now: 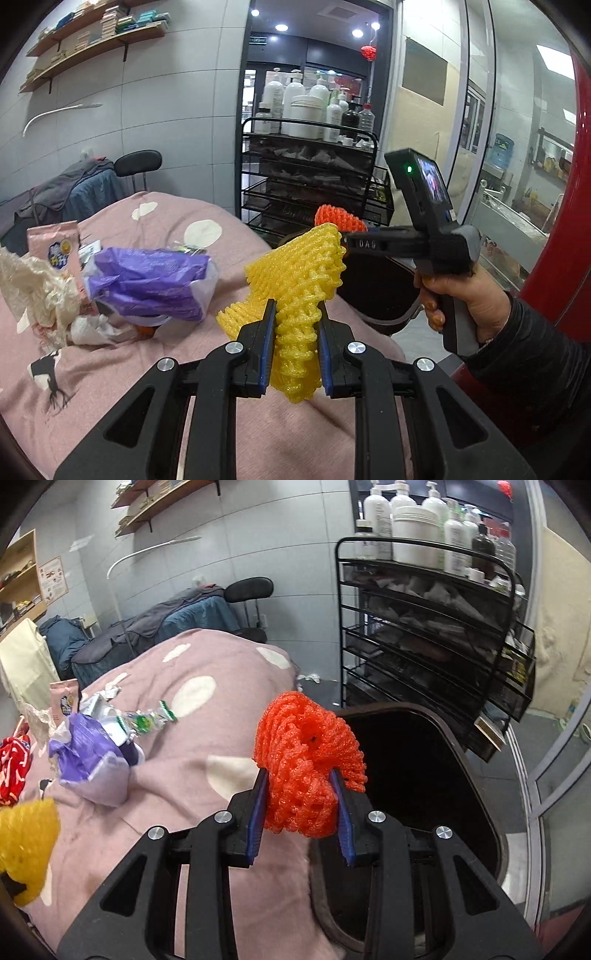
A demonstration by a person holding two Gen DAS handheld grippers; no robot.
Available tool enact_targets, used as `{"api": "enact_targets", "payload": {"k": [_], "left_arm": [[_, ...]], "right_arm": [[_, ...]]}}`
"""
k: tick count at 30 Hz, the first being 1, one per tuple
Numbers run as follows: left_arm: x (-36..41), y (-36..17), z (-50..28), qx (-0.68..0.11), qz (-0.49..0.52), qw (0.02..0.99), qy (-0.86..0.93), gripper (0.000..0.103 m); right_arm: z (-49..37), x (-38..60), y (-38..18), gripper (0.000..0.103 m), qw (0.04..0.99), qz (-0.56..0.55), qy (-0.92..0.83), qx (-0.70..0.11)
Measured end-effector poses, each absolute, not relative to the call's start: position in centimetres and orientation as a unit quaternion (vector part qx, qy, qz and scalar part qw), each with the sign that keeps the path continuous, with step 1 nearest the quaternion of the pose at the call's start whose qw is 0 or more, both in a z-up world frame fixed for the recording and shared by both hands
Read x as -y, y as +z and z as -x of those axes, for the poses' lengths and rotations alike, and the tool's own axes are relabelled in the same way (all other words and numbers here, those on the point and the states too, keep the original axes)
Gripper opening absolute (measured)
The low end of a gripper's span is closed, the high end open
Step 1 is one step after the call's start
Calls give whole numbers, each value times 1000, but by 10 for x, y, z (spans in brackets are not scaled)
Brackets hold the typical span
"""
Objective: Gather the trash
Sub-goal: 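Carry both foam nets over the black bin and open both grippers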
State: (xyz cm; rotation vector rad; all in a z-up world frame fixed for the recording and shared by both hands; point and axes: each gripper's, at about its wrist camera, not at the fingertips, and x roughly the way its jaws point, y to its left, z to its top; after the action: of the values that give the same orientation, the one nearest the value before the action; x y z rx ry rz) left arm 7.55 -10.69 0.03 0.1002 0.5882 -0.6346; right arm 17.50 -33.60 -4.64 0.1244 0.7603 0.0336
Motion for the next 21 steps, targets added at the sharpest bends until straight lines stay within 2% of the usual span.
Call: {"api": "enact_targets", "payload": {"k": [12,15,18,20,21], "left_arm": [[152,1,-90,-300,-51,883,-358,20],[160,-1,-92,-305,-53,880,-361,20],[168,-2,-93,-307,-60,877,-364,20],[174,-3,-93,-309,-63,875,-366,20],[176,-3,-94,-311,-63,874,-368,20]], "right_arm": [[-168,393,-106,35,895,-95,-57,-433],[-172,401,-118,38,886,-104,-65,-448],[-172,403,-125,54,882,-107,-76,-453],[-170,405,-126,73,882,-116,-78,-450],[-167,405,-125,77,884,-119,-79,-445]]}}
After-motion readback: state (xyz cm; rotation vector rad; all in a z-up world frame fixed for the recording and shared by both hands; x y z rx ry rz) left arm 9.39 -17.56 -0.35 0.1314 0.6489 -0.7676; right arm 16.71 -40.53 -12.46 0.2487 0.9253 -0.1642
